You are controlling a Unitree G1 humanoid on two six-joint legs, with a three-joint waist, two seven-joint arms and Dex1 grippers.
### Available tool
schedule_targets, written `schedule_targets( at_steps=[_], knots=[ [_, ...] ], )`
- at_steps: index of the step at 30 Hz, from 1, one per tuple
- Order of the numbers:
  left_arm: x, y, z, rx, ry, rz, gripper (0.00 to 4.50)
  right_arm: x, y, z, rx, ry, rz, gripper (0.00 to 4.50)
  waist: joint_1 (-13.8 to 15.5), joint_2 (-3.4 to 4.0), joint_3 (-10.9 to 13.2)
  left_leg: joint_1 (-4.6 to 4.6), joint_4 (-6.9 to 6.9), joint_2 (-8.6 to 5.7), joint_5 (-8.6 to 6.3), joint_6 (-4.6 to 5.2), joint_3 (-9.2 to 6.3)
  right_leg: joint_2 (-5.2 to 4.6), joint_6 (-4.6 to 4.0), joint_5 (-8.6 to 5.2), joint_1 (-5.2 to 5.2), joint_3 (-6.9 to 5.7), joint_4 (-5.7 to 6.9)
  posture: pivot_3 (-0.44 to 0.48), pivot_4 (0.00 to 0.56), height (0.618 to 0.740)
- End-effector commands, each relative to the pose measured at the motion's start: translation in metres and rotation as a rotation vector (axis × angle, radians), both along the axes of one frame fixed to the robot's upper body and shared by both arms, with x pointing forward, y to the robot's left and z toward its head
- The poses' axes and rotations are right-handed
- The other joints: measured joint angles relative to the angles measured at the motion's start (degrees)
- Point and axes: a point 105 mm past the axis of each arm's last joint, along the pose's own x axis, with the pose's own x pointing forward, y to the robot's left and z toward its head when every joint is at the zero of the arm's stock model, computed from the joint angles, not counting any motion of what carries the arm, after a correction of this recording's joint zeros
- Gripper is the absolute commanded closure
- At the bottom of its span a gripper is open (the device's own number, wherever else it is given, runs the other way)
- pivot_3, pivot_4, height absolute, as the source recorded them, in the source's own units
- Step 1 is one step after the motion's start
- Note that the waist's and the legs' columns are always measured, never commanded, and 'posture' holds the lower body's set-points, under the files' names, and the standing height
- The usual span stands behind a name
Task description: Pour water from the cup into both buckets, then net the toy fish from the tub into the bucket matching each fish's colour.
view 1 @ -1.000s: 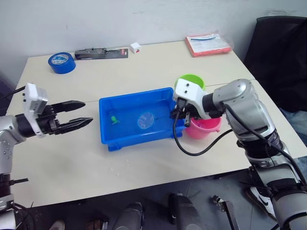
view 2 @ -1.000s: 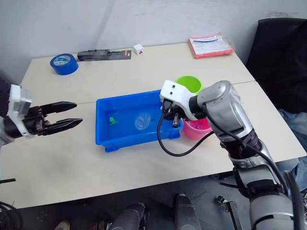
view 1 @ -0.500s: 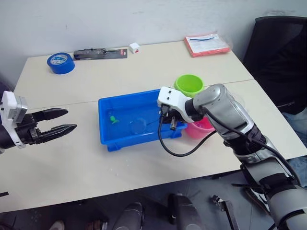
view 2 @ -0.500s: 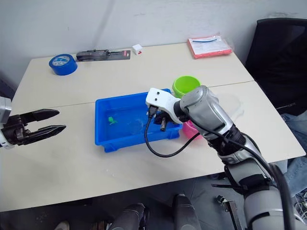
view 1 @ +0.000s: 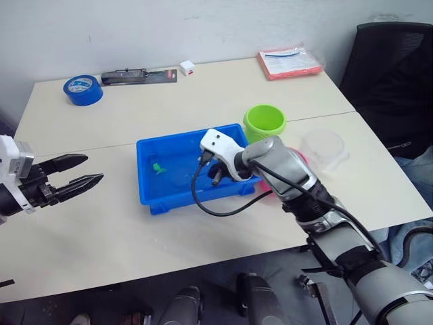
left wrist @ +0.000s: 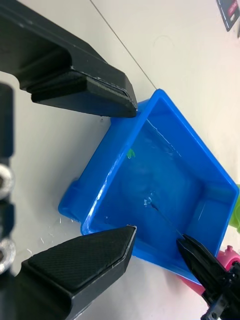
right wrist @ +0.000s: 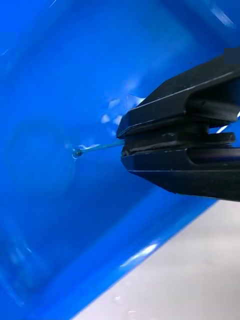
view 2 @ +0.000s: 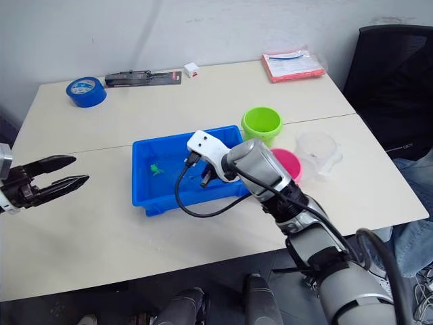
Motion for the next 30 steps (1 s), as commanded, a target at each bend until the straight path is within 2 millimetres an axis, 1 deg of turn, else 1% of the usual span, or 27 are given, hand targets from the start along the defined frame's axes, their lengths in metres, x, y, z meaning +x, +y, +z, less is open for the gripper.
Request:
schedule_targets(
  at_steps=[1, 4, 6, 8, 11, 18, 24, 26, 30],
  knots=[
    [-0.003, -0.002, 0.010, 0.012, -0.049, 0.002, 0.79, 0.004, 0.013, 0.012, 0.041, -0.038, -0.008, 3.71, -0.2, 0.00, 0.0, 0.00, 0.00, 0.00, 0.00, 0.00, 0.01, 0.00, 0.00, 0.00, 0.00, -0.01, 0.00, 0.000, 0.150, 0.740],
    [-0.004, -0.004, 0.011, 0.015, -0.051, 0.002, 0.79, 0.006, 0.025, 0.011, 0.059, -0.039, -0.010, 3.71, -0.8, 0.00, 0.0, 0.02, -0.02, 0.00, 0.00, 0.00, 0.00, 0.00, 0.00, 0.00, 0.00, -0.02, 0.03, 0.000, 0.150, 0.740],
    [-0.005, -0.004, 0.012, 0.016, -0.053, 0.003, 0.79, 0.008, 0.030, 0.010, 0.063, -0.043, -0.010, 3.71, -1.0, 0.00, 0.0, 0.02, -0.03, 0.00, 0.00, 0.00, 0.00, 0.00, 0.00, 0.00, 0.00, -0.03, 0.03, 0.000, 0.150, 0.740],
    [-0.007, -0.005, 0.014, 0.018, -0.055, 0.002, 0.79, 0.008, 0.041, 0.012, 0.082, -0.053, 0.000, 3.71, -1.1, 0.00, 0.0, 0.04, -0.05, 0.00, 0.00, 0.00, 0.00, 0.00, -0.01, 0.00, 0.00, -0.03, 0.03, 0.000, 0.150, 0.740],
    [-0.007, -0.007, 0.015, 0.019, -0.056, 0.002, 0.79, 0.009, 0.051, 0.015, 0.105, -0.057, 0.009, 3.71, -1.4, 0.01, 0.0, 0.07, -0.09, 0.02, -0.01, -0.01, 0.01, 0.00, -0.02, 0.00, -0.01, -0.06, 0.03, 0.000, 0.150, 0.740],
    [-0.006, -0.010, 0.016, 0.010, -0.063, 0.002, 0.79, 0.006, 0.066, 0.016, 0.133, -0.056, 0.031, 3.71, -2.1, 0.01, 0.0, 0.07, -0.09, 0.01, -0.02, -0.03, -0.04, 0.00, -0.04, 0.00, -0.01, -0.08, 0.07, 0.000, 0.150, 0.740],
    [-0.005, -0.011, 0.017, 0.009, -0.068, 0.007, 0.79, 0.001, 0.072, 0.010, 0.133, -0.037, 0.046, 3.71, -2.5, 0.02, 0.0, 0.08, -0.12, 0.02, -0.02, -0.03, -0.06, 0.00, -0.04, 0.00, -0.01, -0.08, 0.07, 0.000, 0.150, 0.740],
    [-0.005, -0.011, 0.017, 0.007, -0.069, 0.008, 0.79, -0.001, 0.076, 0.010, 0.176, -0.011, 0.046, 3.71, -2.6, 0.03, 0.0, 0.10, -0.13, 0.02, -0.02, -0.03, -0.06, 0.01, -0.04, 0.00, -0.01, -0.08, 0.07, 0.000, 0.150, 0.740],
    [-0.004, -0.011, 0.018, 0.002, -0.074, 0.007, 0.79, -0.002, 0.083, 0.021, 0.288, 0.004, 0.032, 3.71, -2.6, 0.03, 0.0, 0.10, -0.15, 0.04, -0.03, -0.05, -0.05, 0.02, -0.05, 0.00, -0.03, -0.09, 0.07, 0.000, 0.150, 0.740]
  ],
)
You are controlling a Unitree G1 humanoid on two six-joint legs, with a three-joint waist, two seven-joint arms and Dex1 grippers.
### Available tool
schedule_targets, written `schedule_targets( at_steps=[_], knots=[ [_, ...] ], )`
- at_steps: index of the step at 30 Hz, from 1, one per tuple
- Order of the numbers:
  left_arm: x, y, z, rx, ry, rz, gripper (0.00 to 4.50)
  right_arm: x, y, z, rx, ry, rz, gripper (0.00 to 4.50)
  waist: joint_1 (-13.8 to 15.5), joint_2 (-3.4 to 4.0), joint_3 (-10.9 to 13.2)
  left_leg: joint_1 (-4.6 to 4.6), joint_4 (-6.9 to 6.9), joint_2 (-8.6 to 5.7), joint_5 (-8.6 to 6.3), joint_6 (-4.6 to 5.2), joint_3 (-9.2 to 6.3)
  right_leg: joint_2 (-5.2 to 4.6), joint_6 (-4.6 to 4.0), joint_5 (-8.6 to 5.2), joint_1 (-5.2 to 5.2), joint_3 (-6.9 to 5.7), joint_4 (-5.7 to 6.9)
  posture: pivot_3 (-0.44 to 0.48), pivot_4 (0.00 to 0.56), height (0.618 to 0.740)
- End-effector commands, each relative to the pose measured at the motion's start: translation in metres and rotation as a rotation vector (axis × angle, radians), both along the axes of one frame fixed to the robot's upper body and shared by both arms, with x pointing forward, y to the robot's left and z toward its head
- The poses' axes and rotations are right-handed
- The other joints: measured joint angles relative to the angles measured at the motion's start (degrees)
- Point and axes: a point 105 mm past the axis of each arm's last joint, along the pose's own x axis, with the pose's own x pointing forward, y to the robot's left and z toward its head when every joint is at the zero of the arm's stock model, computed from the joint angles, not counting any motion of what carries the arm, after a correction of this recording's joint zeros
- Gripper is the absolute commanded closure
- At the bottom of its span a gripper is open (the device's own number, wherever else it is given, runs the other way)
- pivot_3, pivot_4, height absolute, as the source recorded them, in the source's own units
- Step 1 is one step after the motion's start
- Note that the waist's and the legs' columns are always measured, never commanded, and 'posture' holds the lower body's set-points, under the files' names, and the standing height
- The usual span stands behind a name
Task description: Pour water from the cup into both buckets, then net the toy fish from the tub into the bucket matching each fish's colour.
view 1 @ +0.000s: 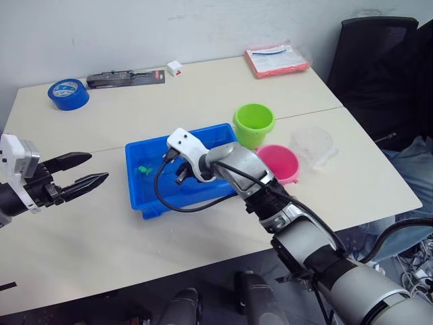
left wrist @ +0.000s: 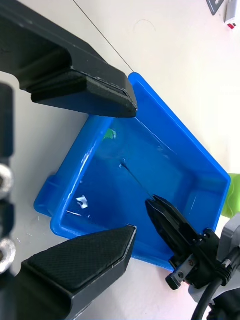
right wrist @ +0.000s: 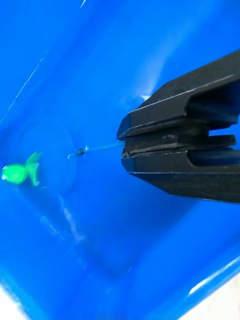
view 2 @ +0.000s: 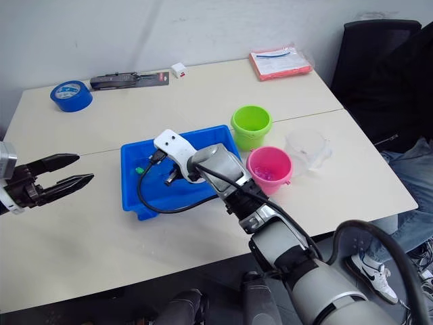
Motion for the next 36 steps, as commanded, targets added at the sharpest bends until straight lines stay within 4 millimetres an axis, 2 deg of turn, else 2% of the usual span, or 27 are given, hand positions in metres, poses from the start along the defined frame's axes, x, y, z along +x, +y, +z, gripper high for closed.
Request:
schedule_targets(
  at_steps=[1, 5, 16, 27, 29, 36],
  knots=[
    [-0.002, -0.003, 0.015, 0.002, -0.060, -0.009, 0.79, -0.004, 0.012, 0.022, 0.127, -0.022, 0.019, 3.71, 0.0, 0.00, 0.0, 0.00, 0.00, 0.00, 0.00, 0.00, 0.00, 0.00, 0.00, 0.00, 0.00, 0.00, 0.00, 0.000, 0.150, 0.740],
    [0.000, -0.004, 0.015, -0.004, -0.062, -0.011, 0.79, -0.005, 0.005, 0.030, 0.185, -0.009, 0.012, 3.71, 0.1, 0.00, 0.0, 0.00, 0.00, -0.01, 0.00, 0.00, 0.00, 0.00, 0.00, 0.00, 0.00, 0.00, 0.00, 0.000, 0.150, 0.740],
    [0.006, -0.004, 0.017, -0.023, -0.065, -0.021, 0.79, -0.020, -0.023, 0.029, 0.193, 0.008, 0.035, 3.71, 0.2, 0.00, 0.0, -0.01, 0.02, -0.02, 0.00, 0.00, 0.00, -0.02, 0.00, 0.00, 0.00, 0.02, 0.00, 0.000, 0.150, 0.740],
    [0.014, -0.008, 0.017, -0.031, -0.069, -0.053, 0.79, -0.021, -0.052, 0.038, 0.210, -0.020, -0.001, 3.71, 0.4, -0.01, 0.0, -0.02, 0.05, -0.04, 0.00, 0.01, 0.01, -0.03, 0.00, 0.00, 0.01, 0.02, -0.01, 0.000, 0.150, 0.740],
    [0.016, -0.010, 0.017, -0.029, -0.072, -0.063, 0.79, -0.023, -0.060, 0.043, 0.224, -0.034, -0.005, 3.71, 0.5, -0.01, 0.0, -0.02, 0.05, -0.03, 0.00, 0.01, 0.01, -0.04, 0.00, 0.00, 0.01, 0.02, -0.01, 0.000, 0.150, 0.740],
    [0.024, -0.020, 0.020, -0.033, -0.078, -0.119, 0.79, -0.023, -0.110, 0.072, 0.304, -0.087, -0.089, 3.71, 1.6, -0.02, 0.0, -0.05, 0.08, -0.04, 0.00, 0.01, 0.02, -0.04, 0.00, 0.00, 0.02, 0.02, -0.05, 0.000, 0.150, 0.740]
  ],
)
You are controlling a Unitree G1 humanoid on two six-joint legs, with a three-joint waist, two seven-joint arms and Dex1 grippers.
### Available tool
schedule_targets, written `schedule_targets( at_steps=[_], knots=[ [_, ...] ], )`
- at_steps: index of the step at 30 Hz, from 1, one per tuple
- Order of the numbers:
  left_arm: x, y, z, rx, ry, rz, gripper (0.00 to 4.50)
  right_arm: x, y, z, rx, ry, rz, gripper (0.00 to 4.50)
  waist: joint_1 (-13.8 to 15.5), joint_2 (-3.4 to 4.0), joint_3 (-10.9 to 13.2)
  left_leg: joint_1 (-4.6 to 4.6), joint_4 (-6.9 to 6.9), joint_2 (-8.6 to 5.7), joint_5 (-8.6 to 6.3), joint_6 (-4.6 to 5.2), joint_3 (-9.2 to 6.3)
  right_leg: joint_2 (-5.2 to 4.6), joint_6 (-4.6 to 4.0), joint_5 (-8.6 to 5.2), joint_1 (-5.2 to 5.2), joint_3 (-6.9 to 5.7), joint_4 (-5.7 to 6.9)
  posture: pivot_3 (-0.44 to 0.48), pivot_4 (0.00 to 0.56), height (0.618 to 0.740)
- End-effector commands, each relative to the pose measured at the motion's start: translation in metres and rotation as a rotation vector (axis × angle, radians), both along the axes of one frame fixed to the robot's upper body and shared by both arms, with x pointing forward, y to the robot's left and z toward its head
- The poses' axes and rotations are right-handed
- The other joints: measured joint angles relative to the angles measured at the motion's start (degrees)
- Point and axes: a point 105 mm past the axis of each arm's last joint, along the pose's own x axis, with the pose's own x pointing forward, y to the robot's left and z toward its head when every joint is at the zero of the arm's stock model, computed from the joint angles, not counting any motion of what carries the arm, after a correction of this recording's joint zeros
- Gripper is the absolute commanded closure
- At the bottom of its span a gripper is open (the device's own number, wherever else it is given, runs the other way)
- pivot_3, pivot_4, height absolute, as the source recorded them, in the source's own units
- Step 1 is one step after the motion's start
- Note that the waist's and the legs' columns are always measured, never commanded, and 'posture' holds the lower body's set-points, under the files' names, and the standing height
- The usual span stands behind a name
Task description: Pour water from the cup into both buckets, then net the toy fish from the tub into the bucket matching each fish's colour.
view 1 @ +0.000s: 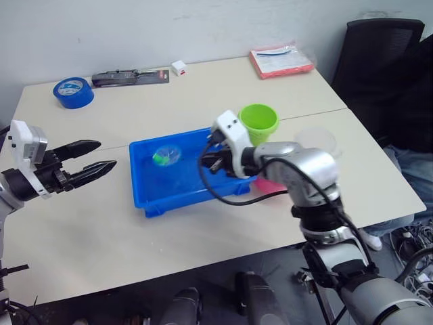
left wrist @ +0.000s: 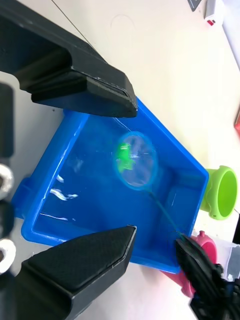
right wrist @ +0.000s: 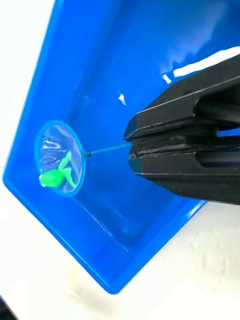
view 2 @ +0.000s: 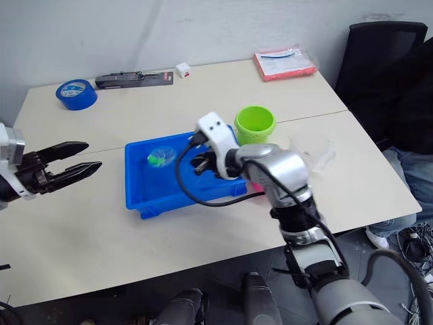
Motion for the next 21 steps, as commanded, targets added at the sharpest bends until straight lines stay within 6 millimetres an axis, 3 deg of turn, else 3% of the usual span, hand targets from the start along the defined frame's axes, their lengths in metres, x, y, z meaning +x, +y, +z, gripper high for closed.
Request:
schedule_targets(
  at_steps=[1, 4, 14, 21],
  knots=[
    [0.004, -0.006, 0.009, -0.001, -0.039, -0.042, 0.79, -0.005, -0.017, 0.028, 0.065, -0.071, -0.014, 3.71, 0.4, 0.00, 0.0, -0.01, 0.00, 0.01, 0.00, 0.00, 0.02, 0.01, 0.00, 0.00, 0.00, 0.00, -0.03, 0.000, 0.150, 0.740],
    [0.012, -0.011, 0.007, -0.004, -0.033, -0.078, 0.79, -0.003, -0.034, 0.038, 0.082, -0.096, -0.064, 3.71, 0.7, 0.00, 0.0, 0.00, 0.01, 0.04, 0.00, -0.01, 0.04, 0.02, 0.00, 0.00, 0.00, 0.00, 0.00, 0.000, 0.150, 0.740],
    [0.054, -0.046, 0.018, -0.010, -0.078, -0.231, 0.79, 0.028, -0.128, 0.067, 0.131, -0.182, -0.429, 3.71, 1.9, -0.02, 0.0, -0.06, 0.10, -0.07, 0.03, 0.05, 0.09, -0.05, 0.02, 0.01, 0.00, 0.00, 0.00, 0.000, 0.150, 0.740],
    [0.064, -0.051, 0.021, 0.003, -0.086, -0.267, 0.79, 0.039, -0.169, 0.066, 0.017, -0.251, -0.565, 3.71, 1.5, -0.02, 0.0, -0.07, 0.05, -0.02, 0.03, 0.05, 0.19, -0.03, 0.02, 0.01, -0.11, 0.04, 0.05, 0.000, 0.150, 0.740]
  ],
)
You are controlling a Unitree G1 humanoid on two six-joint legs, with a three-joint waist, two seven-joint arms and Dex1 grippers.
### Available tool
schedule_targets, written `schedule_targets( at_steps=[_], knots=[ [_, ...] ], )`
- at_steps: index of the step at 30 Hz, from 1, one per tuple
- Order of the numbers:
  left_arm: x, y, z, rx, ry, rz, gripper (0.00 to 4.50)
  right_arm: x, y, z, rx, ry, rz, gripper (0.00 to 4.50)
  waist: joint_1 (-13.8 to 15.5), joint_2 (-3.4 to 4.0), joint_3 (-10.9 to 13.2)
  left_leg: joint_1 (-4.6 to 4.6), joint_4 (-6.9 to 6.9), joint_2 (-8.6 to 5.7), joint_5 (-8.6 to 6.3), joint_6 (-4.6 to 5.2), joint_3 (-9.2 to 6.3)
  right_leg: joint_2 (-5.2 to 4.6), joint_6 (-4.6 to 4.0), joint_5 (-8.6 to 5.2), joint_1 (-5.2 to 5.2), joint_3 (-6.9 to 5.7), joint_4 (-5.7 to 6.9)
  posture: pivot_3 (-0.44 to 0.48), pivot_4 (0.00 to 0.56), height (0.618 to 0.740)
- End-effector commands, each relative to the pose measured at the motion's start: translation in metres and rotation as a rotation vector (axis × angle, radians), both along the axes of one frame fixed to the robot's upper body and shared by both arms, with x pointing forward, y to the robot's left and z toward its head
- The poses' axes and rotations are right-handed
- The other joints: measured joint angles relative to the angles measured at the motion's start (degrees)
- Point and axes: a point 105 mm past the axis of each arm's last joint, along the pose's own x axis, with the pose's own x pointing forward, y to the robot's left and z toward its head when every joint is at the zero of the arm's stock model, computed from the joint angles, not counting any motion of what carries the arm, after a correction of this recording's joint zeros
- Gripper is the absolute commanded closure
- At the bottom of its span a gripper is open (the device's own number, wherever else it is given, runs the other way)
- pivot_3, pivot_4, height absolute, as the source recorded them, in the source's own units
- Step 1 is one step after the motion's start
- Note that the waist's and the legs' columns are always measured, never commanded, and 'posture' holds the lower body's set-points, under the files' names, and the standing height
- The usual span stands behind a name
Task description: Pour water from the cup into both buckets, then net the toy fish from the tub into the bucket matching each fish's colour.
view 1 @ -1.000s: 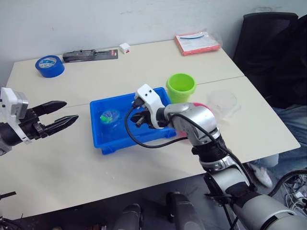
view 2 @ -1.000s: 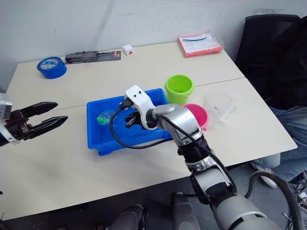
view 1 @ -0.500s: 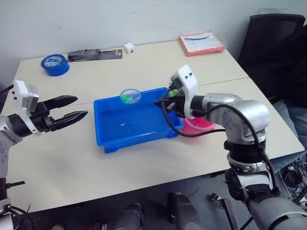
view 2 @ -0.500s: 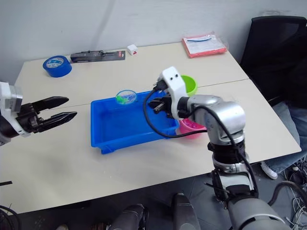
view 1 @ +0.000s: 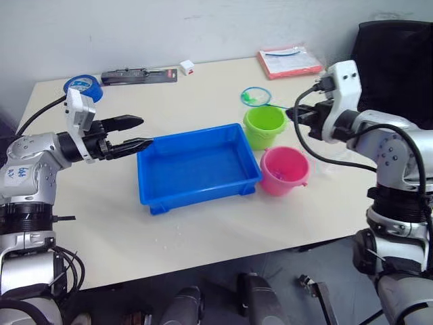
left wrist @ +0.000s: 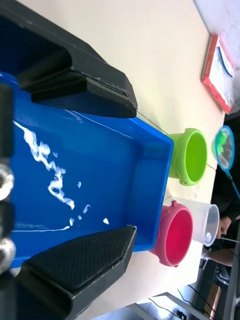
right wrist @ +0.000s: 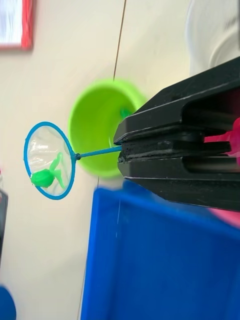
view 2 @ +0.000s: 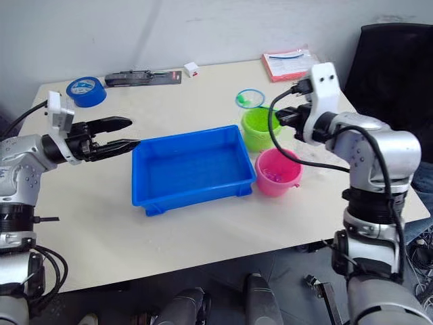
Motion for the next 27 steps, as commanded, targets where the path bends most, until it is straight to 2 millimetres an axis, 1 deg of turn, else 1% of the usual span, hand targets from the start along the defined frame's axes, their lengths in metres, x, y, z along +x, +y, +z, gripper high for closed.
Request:
schedule_targets(
  at_steps=[1, 2, 4, 6, 12, 15, 20, 27],
  knots=[
    [0.002, -0.003, 0.007, 0.017, -0.038, -0.023, 0.79, 0.001, -0.015, 0.011, -0.084, -0.075, -0.057, 3.71, 0.1, 0.00, 0.0, -0.02, 0.01, 0.00, 0.00, 0.00, -0.01, 0.00, 0.00, 0.00, -0.01, -0.01, 0.00, 0.000, 0.150, 0.740],
    [0.002, -0.003, 0.007, 0.018, -0.038, -0.028, 0.79, 0.001, -0.017, 0.010, -0.103, -0.079, -0.061, 3.71, 0.1, 0.00, 0.0, -0.03, 0.02, 0.00, 0.00, 0.00, 0.00, 0.00, 0.00, 0.00, -0.01, -0.01, 0.00, 0.000, 0.150, 0.740],
    [0.003, -0.005, 0.007, 0.017, -0.039, -0.036, 0.79, 0.000, -0.016, 0.005, -0.203, -0.089, -0.047, 3.71, 0.2, 0.00, 0.0, -0.03, 0.04, -0.01, 0.00, 0.00, 0.02, -0.01, 0.00, 0.00, -0.01, 0.01, 0.00, 0.000, 0.150, 0.740],
    [0.004, -0.008, 0.007, 0.016, -0.040, -0.047, 0.79, -0.003, -0.009, -0.004, -0.357, -0.111, -0.020, 3.71, 0.3, 0.00, 0.0, -0.04, 0.05, -0.02, 0.00, 0.00, 0.01, -0.01, 0.00, 0.00, -0.01, 0.01, 0.00, 0.000, 0.150, 0.740],
    [0.004, -0.014, 0.004, 0.012, -0.035, -0.073, 0.79, -0.010, 0.002, -0.016, -0.678, -0.208, 0.028, 3.71, 0.5, 0.00, 0.0, -0.08, 0.07, -0.02, 0.00, 0.00, 0.05, -0.01, 0.01, 0.00, -0.07, 0.03, 0.01, 0.000, 0.150, 0.740],
    [0.004, -0.016, 0.002, 0.011, -0.032, -0.077, 0.79, -0.011, 0.004, -0.016, -0.806, -0.279, 0.030, 3.71, 0.6, 0.00, 0.0, -0.10, 0.10, -0.02, 0.00, 0.00, 0.05, -0.01, 0.01, 0.00, -0.07, 0.01, 0.00, 0.000, 0.150, 0.740],
    [0.002, -0.017, -0.002, 0.003, -0.027, -0.080, 0.79, -0.010, 0.012, -0.010, -1.143, -0.475, 0.023, 3.71, 0.6, 0.00, 0.0, -0.10, 0.10, -0.04, 0.00, 0.00, 0.07, 0.00, 0.01, 0.00, -0.09, 0.00, 0.00, 0.000, 0.150, 0.740],
    [-0.001, -0.017, -0.006, -0.006, -0.020, -0.076, 0.79, -0.008, 0.014, -0.017, -1.496, -0.627, 0.049, 3.71, 0.6, -0.01, 0.0, -0.14, 0.07, -0.04, 0.00, 0.00, 0.28, 0.03, 0.01, 0.00, -0.28, 0.00, 0.09, 0.000, 0.150, 0.740]
  ],
)
